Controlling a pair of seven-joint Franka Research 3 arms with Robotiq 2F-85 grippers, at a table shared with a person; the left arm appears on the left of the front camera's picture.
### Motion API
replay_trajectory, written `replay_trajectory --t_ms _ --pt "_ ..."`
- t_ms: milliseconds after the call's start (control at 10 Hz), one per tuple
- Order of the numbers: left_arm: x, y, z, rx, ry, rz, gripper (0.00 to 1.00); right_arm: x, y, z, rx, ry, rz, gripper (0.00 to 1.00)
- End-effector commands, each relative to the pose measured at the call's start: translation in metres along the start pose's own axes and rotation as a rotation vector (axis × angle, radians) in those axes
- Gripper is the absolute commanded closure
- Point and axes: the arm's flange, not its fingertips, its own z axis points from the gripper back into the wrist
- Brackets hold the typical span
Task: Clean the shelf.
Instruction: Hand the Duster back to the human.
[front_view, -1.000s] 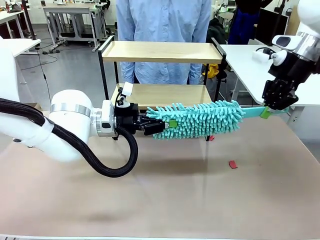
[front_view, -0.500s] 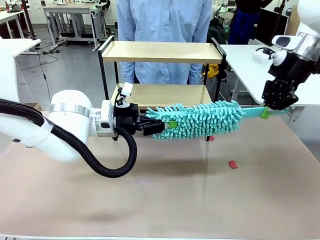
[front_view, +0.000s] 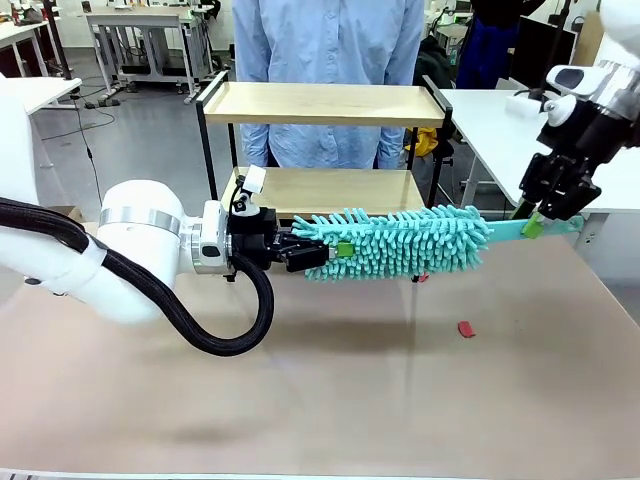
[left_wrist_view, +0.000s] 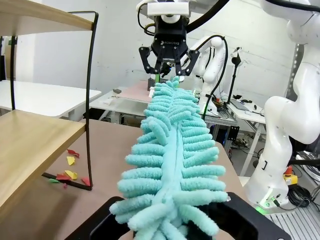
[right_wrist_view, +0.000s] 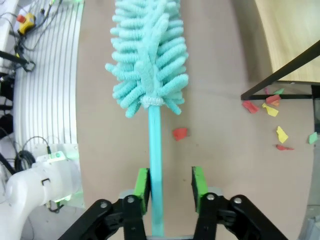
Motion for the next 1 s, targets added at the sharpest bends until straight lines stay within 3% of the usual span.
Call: replay_trajectory --t_ms 0,100,200,600,800,900 --pt "0.001 -0.001 -0.002 -0.004 -0.003 -0.007 1.0 -0.007 0.01 0.032 -0.035 -0.153 -0.049 0.0" --pt "0.001 -0.001 -0.002 -0.004 -0.003 -0.007 1.0 -0.013 0.016 0.052 -0.06 -0.268 -0.071 0.04" --pt "0.001 -0.001 -0.002 -0.004 -0.003 -0.007 1.0 -0.023 0.025 0.076 -0.131 -0.408 -0.119 0.0" --pt "0.001 -0.001 -0.002 -0.004 -0.003 -0.007 1.0 -0.084 0.061 0.137 -0.344 -0.739 -0.248 0.0" --pt "0.001 -0.001 -0.002 -0.004 -0.003 -0.007 1.0 -0.097 0.073 0.147 -0.383 -0.795 -0.279 0.0" --pt "0.001 -0.001 -0.002 -0.004 -0.003 -0.007 1.0 -0.094 0.064 0.157 -0.327 -0.727 -0.262 0.0"
